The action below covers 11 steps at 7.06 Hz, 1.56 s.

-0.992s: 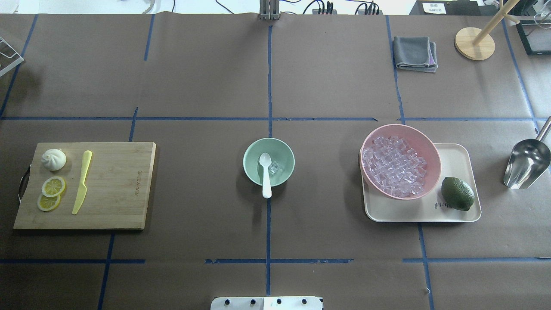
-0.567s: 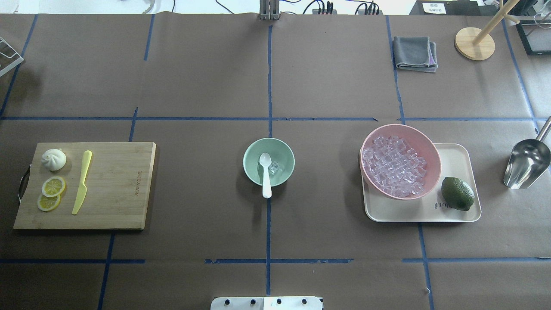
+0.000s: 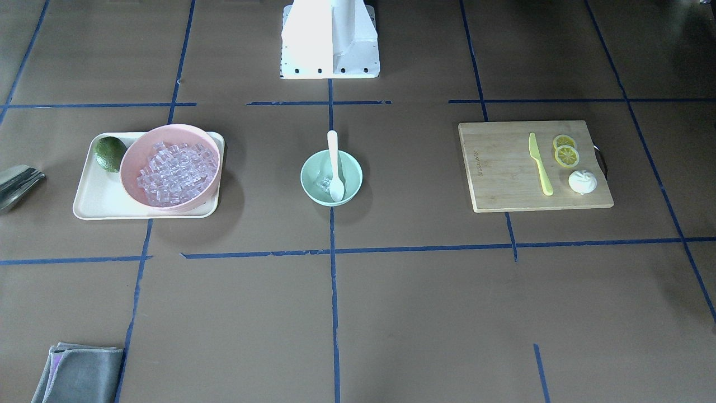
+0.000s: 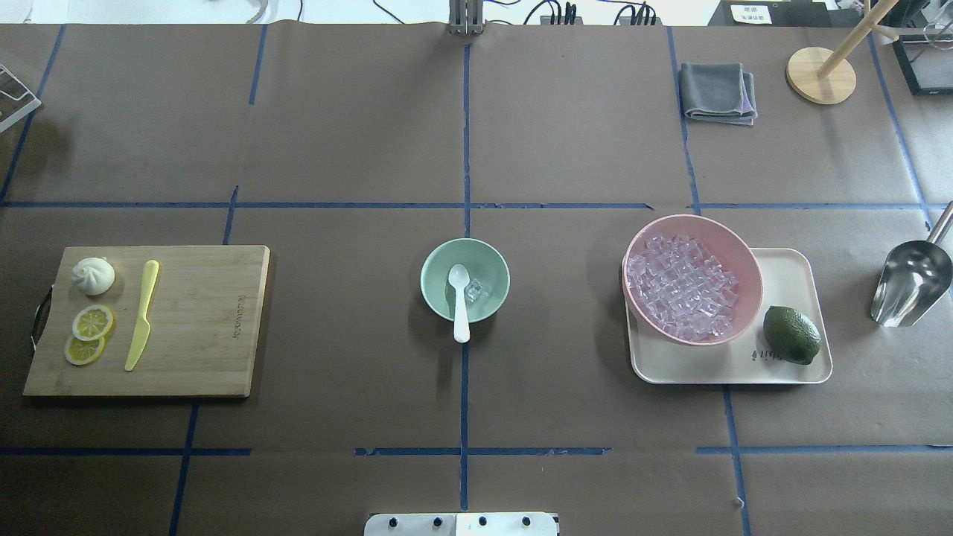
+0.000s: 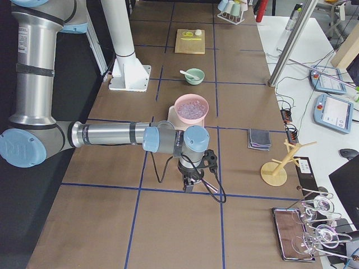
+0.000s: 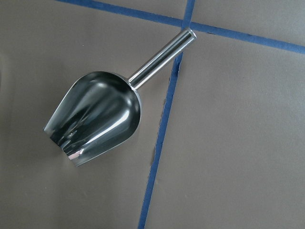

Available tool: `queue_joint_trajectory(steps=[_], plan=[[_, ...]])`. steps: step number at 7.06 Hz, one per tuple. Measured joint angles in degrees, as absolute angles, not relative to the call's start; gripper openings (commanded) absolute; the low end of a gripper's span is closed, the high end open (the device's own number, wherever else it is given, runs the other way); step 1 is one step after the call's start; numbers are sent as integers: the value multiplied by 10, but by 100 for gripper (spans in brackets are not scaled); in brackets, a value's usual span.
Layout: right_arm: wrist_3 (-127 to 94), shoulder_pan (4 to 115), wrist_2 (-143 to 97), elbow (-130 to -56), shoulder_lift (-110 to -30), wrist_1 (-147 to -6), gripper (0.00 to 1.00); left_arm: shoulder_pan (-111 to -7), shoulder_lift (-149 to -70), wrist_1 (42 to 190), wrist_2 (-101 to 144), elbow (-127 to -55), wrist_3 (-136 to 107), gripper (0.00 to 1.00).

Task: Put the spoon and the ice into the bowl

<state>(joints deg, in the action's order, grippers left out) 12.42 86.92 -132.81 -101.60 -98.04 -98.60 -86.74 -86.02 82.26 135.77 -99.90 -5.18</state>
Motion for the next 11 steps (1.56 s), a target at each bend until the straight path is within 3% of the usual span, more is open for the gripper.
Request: queue_joint_trajectory(steps=[11], plan=[[76, 869, -1338, -1015, -981, -980, 99, -868, -865, 824, 1353, -1006, -50, 100]])
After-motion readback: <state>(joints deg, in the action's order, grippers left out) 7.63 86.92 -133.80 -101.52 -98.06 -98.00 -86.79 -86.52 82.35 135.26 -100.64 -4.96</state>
